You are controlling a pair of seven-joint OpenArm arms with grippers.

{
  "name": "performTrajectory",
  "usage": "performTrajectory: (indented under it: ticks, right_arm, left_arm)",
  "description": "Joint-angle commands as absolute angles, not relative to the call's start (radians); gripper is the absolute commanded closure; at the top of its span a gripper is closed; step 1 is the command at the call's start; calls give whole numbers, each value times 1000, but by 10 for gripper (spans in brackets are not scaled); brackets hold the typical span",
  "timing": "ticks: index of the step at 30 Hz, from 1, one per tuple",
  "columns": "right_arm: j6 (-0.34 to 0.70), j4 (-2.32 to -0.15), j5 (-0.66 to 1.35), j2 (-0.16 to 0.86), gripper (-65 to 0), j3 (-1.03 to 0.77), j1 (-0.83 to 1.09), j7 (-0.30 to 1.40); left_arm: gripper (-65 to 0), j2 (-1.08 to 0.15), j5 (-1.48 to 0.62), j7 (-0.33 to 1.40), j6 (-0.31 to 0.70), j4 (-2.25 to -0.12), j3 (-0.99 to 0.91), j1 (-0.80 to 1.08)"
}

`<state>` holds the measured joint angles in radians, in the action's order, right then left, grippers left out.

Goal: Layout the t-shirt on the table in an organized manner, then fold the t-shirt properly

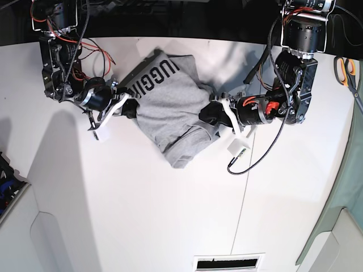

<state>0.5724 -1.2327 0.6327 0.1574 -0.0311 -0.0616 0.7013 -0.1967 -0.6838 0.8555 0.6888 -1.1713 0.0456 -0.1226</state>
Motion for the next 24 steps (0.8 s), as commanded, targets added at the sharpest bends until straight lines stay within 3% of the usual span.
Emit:
performTrajectory:
  ticks: [1, 13, 19, 24]
  right_arm:
    - [583, -1274, 656, 157, 0, -32, -54, 693]
    - [583, -1465, 628, 140, 0, -72, 59, 710]
    - [583, -1528, 648, 215, 0, -144, 70, 798]
    - [583, -1587, 693, 308, 0, -156, 145, 805]
  left_arm:
    - [-115, -197, -694, 834, 698, -1165, 45, -162]
    - [-116, -202, -790, 871, 698, -1156, 44, -232]
    - [-116, -258, -995, 995, 698, -1215, 44, -187]
    - [-116, -366, -1011, 1000, 698, -1399, 44, -39]
